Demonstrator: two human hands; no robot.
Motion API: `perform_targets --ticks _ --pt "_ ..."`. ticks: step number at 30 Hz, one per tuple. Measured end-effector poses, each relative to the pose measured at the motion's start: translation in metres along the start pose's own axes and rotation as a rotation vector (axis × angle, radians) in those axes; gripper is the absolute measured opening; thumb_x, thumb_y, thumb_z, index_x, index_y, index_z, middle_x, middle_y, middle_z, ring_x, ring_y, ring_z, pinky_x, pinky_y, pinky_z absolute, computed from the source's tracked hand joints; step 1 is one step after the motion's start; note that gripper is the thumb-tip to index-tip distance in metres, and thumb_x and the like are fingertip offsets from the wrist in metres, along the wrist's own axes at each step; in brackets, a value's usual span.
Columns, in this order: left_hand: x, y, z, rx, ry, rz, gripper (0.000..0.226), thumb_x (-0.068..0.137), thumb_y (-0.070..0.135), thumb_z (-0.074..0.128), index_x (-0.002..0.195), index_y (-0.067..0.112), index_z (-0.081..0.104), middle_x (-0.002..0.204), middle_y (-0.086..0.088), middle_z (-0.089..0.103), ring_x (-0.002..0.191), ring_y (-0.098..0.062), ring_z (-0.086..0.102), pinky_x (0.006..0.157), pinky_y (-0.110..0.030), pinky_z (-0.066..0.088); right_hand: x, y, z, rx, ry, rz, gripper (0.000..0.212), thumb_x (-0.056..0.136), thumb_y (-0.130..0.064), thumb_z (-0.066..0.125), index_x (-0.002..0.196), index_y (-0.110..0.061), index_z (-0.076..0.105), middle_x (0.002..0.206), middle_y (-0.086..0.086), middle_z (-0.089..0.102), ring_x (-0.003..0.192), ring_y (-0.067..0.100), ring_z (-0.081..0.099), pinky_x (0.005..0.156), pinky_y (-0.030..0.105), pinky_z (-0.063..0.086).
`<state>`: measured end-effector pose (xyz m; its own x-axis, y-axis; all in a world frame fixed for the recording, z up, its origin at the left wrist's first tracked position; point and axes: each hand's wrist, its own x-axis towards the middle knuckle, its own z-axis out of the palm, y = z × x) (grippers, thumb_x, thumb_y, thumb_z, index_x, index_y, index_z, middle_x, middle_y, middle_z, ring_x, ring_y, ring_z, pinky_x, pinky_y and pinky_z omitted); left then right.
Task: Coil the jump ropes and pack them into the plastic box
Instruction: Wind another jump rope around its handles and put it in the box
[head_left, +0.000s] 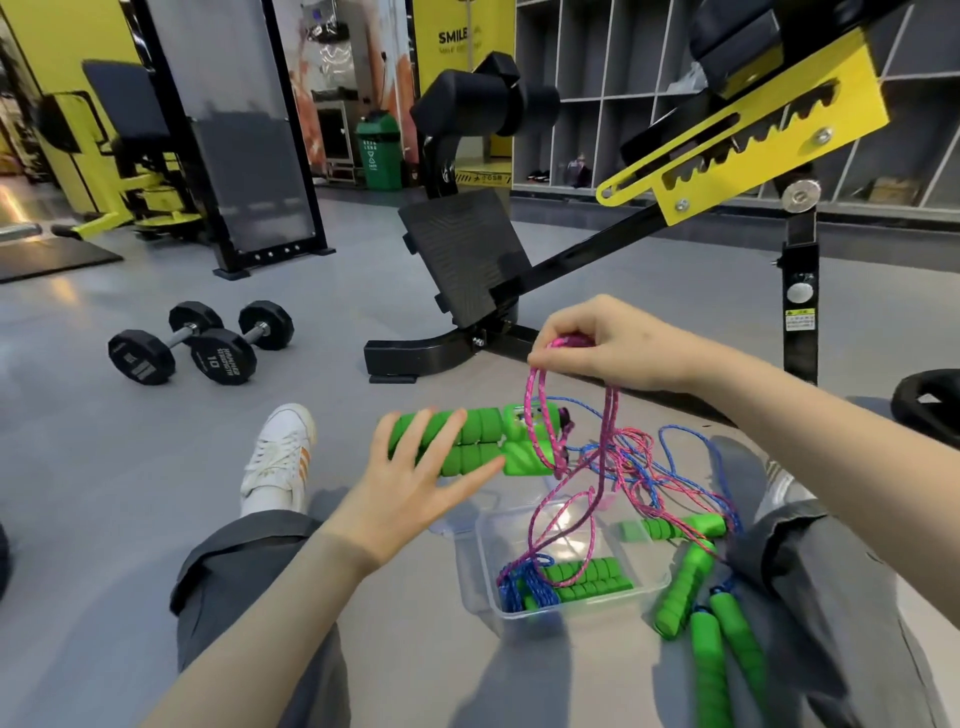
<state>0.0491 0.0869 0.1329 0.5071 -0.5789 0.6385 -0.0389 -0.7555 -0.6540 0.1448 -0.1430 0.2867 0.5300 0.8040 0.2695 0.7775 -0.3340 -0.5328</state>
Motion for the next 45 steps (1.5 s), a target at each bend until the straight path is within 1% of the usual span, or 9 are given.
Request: perform_targets --ticks 2,9,17,22,26,30,34,36,45 --pt "0.003 -0.001 -0.003 -0.011 0.033 0.016 0.08 0.075 0.007 0.072 0.142 0.032 0.035 0.132 -0.023 0.039 0.111 -0.042 0.046 0.088 -0.057 0.039 0.001 0.005 -0.003 0.128 0.033 0.035 0.014 0.086 -0.022 0.065 0.082 -0.01 0.07 0.074 0.006 0.064 0.061 0.004 0.05 0.062 0.023 0.042" --pt "0.026 -0.001 -0.019 -0.066 0.125 -0.02 0.06 0.09 0.004 0.054 0.14 0.033 0.038 0.131 -0.021 0.038 0.113 -0.039 0.046 0.093 -0.056 0.036 -0.006 0.036 0.016 0.623 0.039 0.244 0.016 0.085 -0.021 0.065 0.087 -0.005 0.065 0.067 0.008 0.048 0.055 0.012 0.042 0.051 0.018 0.038" --pt "0.032 0.002 -0.018 -0.061 0.167 -0.088 0.059 0.092 0.004 0.053 0.14 0.033 0.037 0.13 -0.021 0.039 0.115 -0.039 0.045 0.095 -0.055 0.035 -0.023 0.046 0.062 1.192 0.087 0.373 0.016 0.084 -0.018 0.054 0.088 -0.007 0.065 0.08 0.008 0.07 0.069 0.019 0.068 0.063 0.028 0.056" --pt "0.038 -0.001 -0.019 -0.034 0.193 -0.168 0.048 0.099 0.003 0.04 0.136 0.034 0.042 0.129 -0.021 0.042 0.111 -0.038 0.049 0.09 -0.055 0.04 -0.034 0.054 0.1 0.849 0.337 0.406 0.043 0.097 -0.008 0.039 0.056 -0.012 0.053 0.045 -0.001 0.038 0.038 0.007 0.029 0.053 0.027 0.025" --pt "0.035 0.0 -0.012 0.001 0.077 -0.281 0.056 0.098 -0.003 0.021 0.137 0.031 0.042 0.13 -0.024 0.043 0.108 -0.042 0.051 0.087 -0.056 0.044 -0.041 0.047 0.118 0.634 0.409 0.383 0.033 0.1 -0.018 0.039 0.081 -0.007 0.064 0.048 0.003 0.036 0.041 0.008 0.032 0.044 0.02 0.027" --pt "0.026 0.002 -0.002 0.037 -0.021 -0.35 0.066 0.092 -0.005 0.012 0.139 0.029 0.043 0.129 -0.027 0.045 0.105 -0.044 0.051 0.085 -0.056 0.041 -0.052 0.04 0.121 0.449 0.28 0.284 0.026 0.1 -0.022 0.04 0.098 -0.008 0.063 0.051 -0.003 0.042 0.044 0.003 0.037 0.048 0.016 0.033" --pt "0.015 0.009 0.004 0.058 -0.044 -0.249 0.065 0.085 -0.005 0.032 0.139 0.029 0.043 0.13 -0.027 0.043 0.105 -0.042 0.049 0.084 -0.056 0.041 -0.063 0.041 0.106 0.373 0.081 0.263 0.033 0.097 -0.026 0.047 0.099 0.005 0.058 0.053 -0.003 0.039 0.049 0.01 0.035 0.047 0.018 0.03" --pt "0.008 0.013 0.006 0.049 -0.081 -0.22 0.073 0.076 -0.005 0.037 0.14 0.029 0.04 0.13 -0.027 0.042 0.106 -0.043 0.047 0.085 -0.057 0.041 -0.069 0.043 0.092 0.325 -0.041 0.265 0.028 0.095 -0.029 0.051 0.096 -0.002 0.06 0.057 0.0 0.038 0.049 0.011 0.036 0.047 0.018 0.032" --pt "-0.002 0.019 0.004 0.021 -0.172 -0.216 0.074 0.072 -0.007 0.029 0.137 0.026 0.042 0.129 -0.028 0.041 0.105 -0.043 0.045 0.083 -0.057 0.041 -0.076 0.04 0.034 0.425 -0.293 0.319 0.029 0.089 -0.023 0.063 0.091 0.005 0.057 0.05 0.004 0.052 0.044 0.012 0.053 0.059 0.025 0.042"
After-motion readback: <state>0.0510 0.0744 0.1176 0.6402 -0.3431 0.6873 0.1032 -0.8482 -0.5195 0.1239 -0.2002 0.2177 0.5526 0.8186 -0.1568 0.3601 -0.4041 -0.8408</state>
